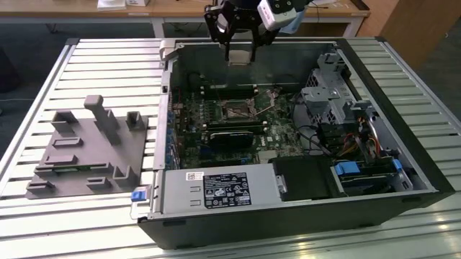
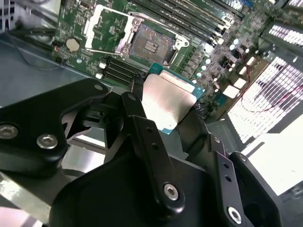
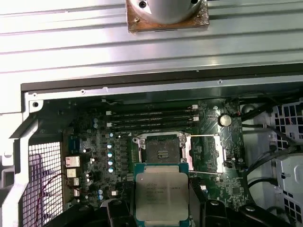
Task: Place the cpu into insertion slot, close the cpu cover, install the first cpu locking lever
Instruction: 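Place the cpu into insertion slot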
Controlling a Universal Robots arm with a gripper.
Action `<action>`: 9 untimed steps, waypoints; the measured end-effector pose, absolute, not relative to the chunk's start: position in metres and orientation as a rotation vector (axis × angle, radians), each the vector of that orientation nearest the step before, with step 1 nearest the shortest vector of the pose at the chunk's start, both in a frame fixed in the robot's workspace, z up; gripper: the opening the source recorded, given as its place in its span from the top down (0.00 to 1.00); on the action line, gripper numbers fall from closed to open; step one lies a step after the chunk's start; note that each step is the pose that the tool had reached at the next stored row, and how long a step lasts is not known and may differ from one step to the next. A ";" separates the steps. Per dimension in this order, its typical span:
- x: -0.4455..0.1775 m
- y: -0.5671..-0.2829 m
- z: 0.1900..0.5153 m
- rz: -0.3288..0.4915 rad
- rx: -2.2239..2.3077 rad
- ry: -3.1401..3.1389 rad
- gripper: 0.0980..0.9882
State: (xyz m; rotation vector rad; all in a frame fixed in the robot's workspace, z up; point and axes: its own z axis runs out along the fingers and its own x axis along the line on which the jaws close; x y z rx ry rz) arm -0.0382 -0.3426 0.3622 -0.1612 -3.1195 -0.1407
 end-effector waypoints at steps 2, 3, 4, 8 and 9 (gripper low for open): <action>-0.038 -0.343 0.362 -0.141 -0.213 -3.118 0.50; -0.038 -0.343 0.362 -0.141 -0.239 -3.117 0.50; -0.038 -0.343 0.362 -0.142 -0.266 -3.115 0.50; -0.038 -0.343 0.361 -0.142 -0.362 -3.108 0.50; -0.038 -0.343 0.361 -0.142 -0.390 -3.106 0.50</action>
